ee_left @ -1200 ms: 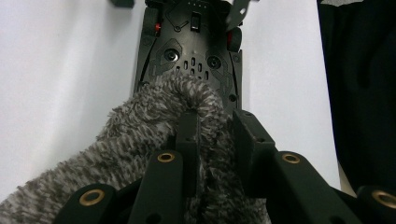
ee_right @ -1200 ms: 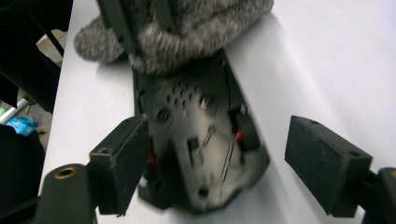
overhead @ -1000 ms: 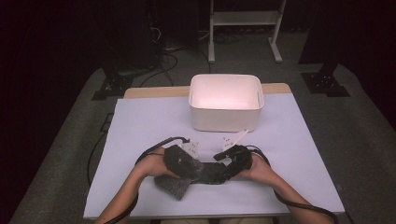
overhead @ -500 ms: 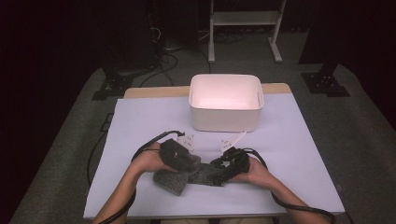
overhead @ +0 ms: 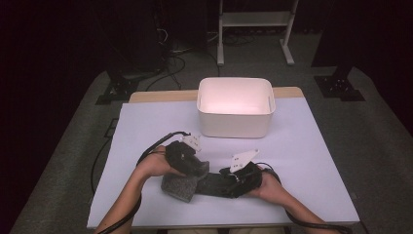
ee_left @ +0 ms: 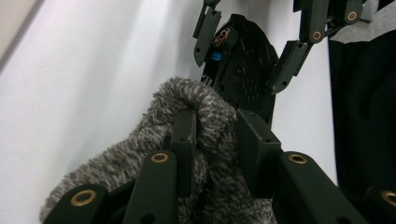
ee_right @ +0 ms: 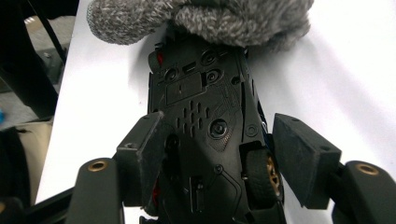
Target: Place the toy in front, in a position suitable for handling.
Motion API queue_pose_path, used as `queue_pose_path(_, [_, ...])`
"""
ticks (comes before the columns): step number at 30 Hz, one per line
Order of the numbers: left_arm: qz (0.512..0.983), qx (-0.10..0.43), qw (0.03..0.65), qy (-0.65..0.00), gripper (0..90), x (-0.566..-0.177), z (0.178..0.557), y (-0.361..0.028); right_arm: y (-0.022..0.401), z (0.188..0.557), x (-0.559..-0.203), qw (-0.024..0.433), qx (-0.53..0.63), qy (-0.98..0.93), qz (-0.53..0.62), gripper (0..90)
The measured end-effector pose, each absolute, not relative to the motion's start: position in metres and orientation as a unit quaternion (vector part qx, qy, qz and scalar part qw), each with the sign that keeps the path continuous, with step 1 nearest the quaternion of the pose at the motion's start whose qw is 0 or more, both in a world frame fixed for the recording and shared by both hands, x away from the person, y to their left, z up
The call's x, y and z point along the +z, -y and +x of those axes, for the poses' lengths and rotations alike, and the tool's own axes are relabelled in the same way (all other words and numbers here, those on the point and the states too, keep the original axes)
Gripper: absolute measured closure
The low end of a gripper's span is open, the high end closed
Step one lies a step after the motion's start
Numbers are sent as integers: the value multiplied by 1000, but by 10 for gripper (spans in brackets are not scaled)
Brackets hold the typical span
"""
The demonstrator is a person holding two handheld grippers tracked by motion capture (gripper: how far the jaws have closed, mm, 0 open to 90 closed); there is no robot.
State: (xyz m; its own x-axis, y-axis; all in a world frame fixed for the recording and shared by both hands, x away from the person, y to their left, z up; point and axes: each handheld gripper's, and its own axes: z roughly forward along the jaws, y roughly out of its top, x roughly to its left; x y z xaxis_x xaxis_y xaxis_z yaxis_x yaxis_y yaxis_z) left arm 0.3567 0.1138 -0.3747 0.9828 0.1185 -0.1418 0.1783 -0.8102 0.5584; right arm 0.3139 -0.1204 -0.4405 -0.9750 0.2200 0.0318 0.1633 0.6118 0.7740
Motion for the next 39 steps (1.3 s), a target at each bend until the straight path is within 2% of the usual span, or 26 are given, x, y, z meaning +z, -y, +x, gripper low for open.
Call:
queue_pose_path(6, [948,-60,301,-80,689,-375,352,-114,121,305,-439,59,429,-897,89,361])
queue_pose_path(10, [951,-58,295,-68,694,-371,348,-113,123,302,-436,67,432,-895,85,416])
queue_pose_path(14, [952,-55,293,-67,697,-370,344,-113,123,304,-435,56,433,-895,87,419])
queue_pose_path(25, [951,-61,298,-45,707,-367,333,-115,115,313,-440,-13,417,-903,99,376])
queue_pose_path(29, [951,-63,299,-40,707,-366,327,-116,107,312,-440,-32,412,-906,96,410])
queue_pose_path(31, [952,-61,298,-41,707,-365,325,-117,102,312,-441,-40,403,-910,91,463])
queue_pose_path(37, [949,-69,305,-35,758,-359,323,-121,100,310,-440,-40,414,-906,82,530])
queue_pose_path(39, [948,-59,309,-40,764,-354,324,-124,103,309,-437,-25,430,-899,76,551])
